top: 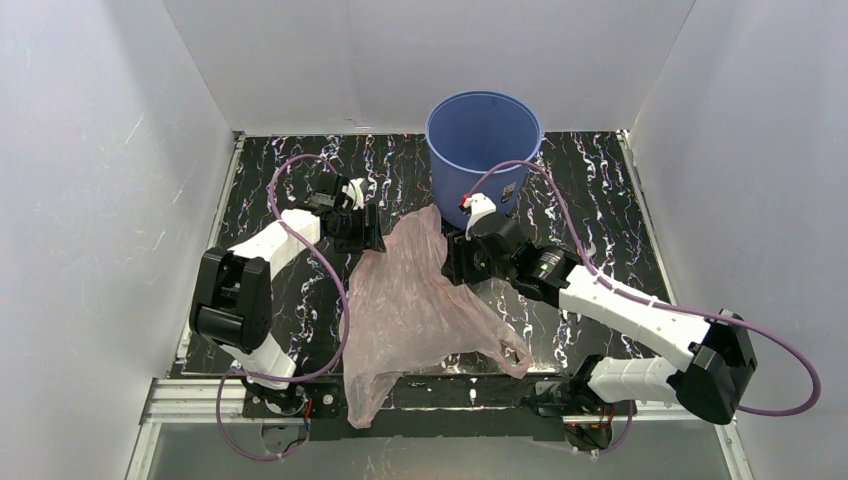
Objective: Put the trash bags into the trash bin
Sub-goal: Unfold the trash bag at the center of the board.
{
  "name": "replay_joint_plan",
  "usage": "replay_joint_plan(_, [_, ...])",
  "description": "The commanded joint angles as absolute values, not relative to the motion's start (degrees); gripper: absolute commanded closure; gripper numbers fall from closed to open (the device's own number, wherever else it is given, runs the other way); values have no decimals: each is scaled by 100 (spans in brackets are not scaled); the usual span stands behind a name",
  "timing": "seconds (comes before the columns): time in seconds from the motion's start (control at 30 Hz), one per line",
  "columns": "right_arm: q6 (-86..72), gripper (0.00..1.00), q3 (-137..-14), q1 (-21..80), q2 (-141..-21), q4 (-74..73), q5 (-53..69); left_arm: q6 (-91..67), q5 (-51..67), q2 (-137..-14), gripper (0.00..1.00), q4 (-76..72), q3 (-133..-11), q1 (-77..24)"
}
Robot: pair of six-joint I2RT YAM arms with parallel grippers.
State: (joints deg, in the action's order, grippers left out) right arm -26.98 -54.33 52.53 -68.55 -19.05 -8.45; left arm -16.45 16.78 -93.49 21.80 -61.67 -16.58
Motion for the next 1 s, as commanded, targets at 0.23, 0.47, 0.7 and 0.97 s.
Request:
replay_joint_plan(0.23, [-2612, 41, -5821, 5290, -7308, -1468, -1177, -1539, 2115, -9343, 95, 1908, -6094, -1591])
replay_joint_plan(0.47, [-2678, 35, -5934, 5300, -7631, -1317, -1475, -1550, 2464, -7954, 100, 2054, -5466, -1591])
replay_joint_plan(0.7, [-2910, 32, -5876, 5309, -7823, -844, -1108, -1449, 2864, -6432, 100, 2752, -5114, -1595])
replay_joint_plan(0.97, [-3007, 29, -5748, 5311, -7690, -150, -666, -1644, 3144, -5064, 100, 3180, -4704, -1603])
